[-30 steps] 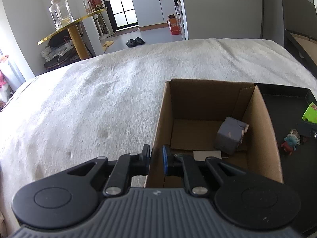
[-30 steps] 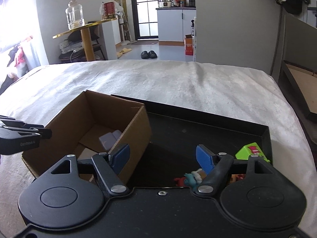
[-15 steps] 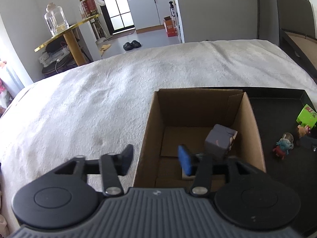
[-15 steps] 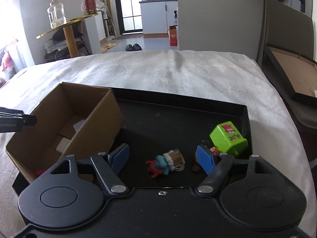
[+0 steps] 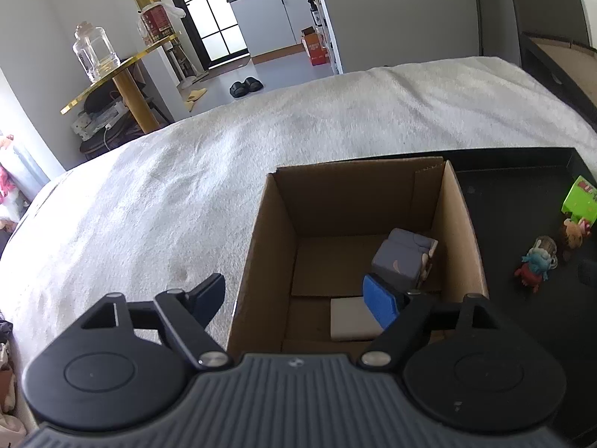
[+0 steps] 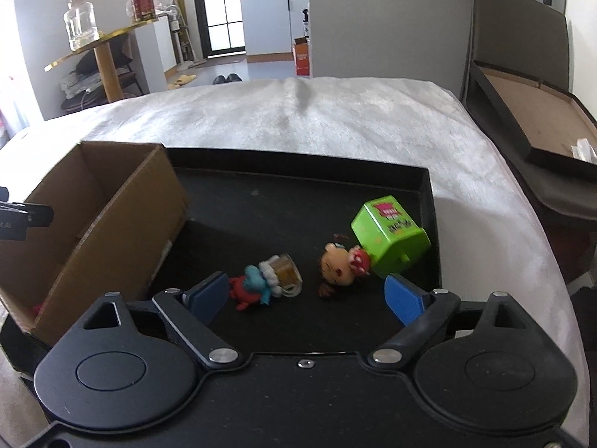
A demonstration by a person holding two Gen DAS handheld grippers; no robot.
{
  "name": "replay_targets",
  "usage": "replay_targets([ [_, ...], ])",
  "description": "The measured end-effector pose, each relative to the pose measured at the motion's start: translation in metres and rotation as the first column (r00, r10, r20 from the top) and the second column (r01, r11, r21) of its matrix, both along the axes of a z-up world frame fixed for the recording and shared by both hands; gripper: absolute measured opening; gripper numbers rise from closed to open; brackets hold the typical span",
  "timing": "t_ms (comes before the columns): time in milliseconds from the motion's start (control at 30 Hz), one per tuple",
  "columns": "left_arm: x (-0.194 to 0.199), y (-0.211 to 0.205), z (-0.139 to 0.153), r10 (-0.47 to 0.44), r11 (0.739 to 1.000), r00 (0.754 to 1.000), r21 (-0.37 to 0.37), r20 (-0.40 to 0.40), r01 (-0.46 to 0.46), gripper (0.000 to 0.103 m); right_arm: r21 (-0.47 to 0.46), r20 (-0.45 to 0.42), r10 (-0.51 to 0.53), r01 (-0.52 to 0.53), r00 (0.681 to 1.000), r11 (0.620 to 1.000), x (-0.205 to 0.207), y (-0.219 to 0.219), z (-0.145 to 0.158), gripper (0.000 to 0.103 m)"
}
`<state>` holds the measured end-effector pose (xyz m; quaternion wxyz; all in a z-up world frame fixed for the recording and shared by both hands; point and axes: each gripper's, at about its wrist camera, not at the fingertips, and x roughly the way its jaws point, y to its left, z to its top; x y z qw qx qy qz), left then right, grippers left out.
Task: Organize rigid objects
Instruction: 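Move the right gripper back to the tray toward the small pig figure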
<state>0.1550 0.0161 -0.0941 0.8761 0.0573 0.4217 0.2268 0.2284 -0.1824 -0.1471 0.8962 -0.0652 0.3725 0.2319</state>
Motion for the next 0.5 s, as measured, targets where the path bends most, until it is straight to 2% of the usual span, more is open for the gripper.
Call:
replay_targets([
  [267, 0.007, -0.005, -0.007, 0.000, 1.000, 1.000, 0.019, -0.024, 0.000, 0.081, 0.002, -0.031, -0.020, 0.020, 0.999, 1.000, 0.005, -0.010, -0.016, 0.091],
  [500, 0.010, -0.006, -0.012, 0.007, 1.000, 0.999, 0.023, -0.040, -0.006, 0.081, 0.012, -0.051, -0.050, 0.051, 0.997, 0.999, 0.020, -0.011, -0.028, 0.083],
])
